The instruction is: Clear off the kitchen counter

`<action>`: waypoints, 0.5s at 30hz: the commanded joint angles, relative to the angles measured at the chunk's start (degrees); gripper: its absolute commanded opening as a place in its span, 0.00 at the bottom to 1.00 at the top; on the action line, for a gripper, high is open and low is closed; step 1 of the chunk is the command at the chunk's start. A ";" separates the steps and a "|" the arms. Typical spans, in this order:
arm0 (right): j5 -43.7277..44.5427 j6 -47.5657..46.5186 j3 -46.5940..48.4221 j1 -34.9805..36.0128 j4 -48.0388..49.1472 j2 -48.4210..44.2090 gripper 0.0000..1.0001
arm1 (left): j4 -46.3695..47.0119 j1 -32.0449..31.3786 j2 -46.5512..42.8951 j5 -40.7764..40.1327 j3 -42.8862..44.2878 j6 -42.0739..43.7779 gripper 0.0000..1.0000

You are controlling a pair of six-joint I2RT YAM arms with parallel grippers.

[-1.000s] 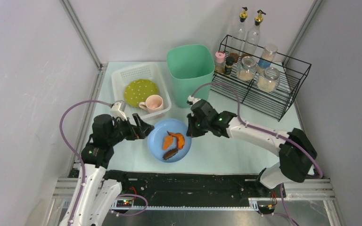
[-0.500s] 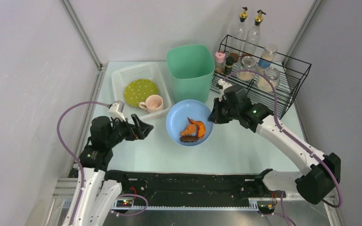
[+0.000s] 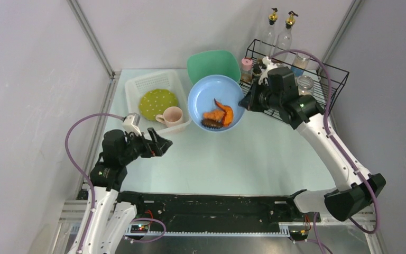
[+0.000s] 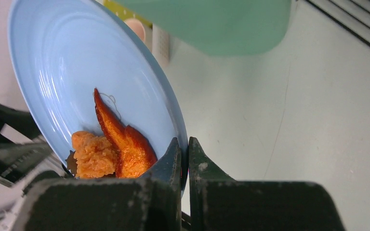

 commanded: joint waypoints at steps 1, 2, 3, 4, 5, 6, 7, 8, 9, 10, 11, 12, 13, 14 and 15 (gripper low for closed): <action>-1.29 5.49 6.28 -1.74 3.42 3.12 0.00 | 1.48 -0.36 0.21 0.77 -0.44 -0.14 1.00; -0.76 6.60 6.75 -1.98 4.82 3.91 0.00 | 1.52 -0.36 0.17 0.79 -0.42 -0.15 1.00; 0.32 7.23 7.52 -2.19 5.50 4.70 0.00 | 1.55 -0.38 0.17 0.79 -0.46 -0.15 1.00; 0.66 8.40 7.99 -2.35 6.74 5.21 0.00 | 1.51 -0.37 0.16 0.86 -0.42 -0.15 1.00; 1.09 9.05 9.04 -2.81 7.21 6.21 0.00 | 1.55 -0.38 0.16 0.92 -0.41 -0.15 1.00; 1.22 10.35 9.58 -3.05 8.07 6.76 0.00 | 1.51 -0.41 0.23 1.00 -0.41 -0.15 1.00; 1.34 10.99 10.80 -3.65 8.45 8.00 0.00 | 1.52 -0.41 0.24 1.03 -0.41 -0.15 1.00; 1.39 12.33 11.38 -3.91 9.11 8.62 0.00 | 1.54 -0.38 0.25 1.03 -0.41 -0.15 1.00; 1.69 12.99 12.50 -4.43 9.36 9.74 0.00 | 1.55 -0.36 0.29 1.00 -0.41 -0.15 1.00; 2.43 14.21 13.44 -4.65 10.08 10.19 0.00 | 1.49 -0.36 0.32 1.04 -0.43 -0.15 1.00; 2.86 14.86 13.80 -5.02 10.42 11.10 0.00 | 1.53 -0.36 0.33 1.01 -0.42 -0.15 1.00; 3.73 16.00 14.27 -5.21 11.38 11.40 0.00 | 1.53 -0.36 0.29 1.07 -0.41 -0.15 1.00; 4.21 16.58 14.44 -5.57 11.86 11.98 0.00 | 1.50 -0.38 0.31 1.06 -0.41 -0.15 1.00; 5.32 17.79 14.56 -5.79 12.90 12.23 0.00 | 1.48 -0.37 0.24 1.10 -0.41 -0.15 1.00; 5.88 19.02 14.58 -6.07 13.41 12.67 0.00 | 1.52 -0.42 0.24 1.13 -0.41 -0.15 1.00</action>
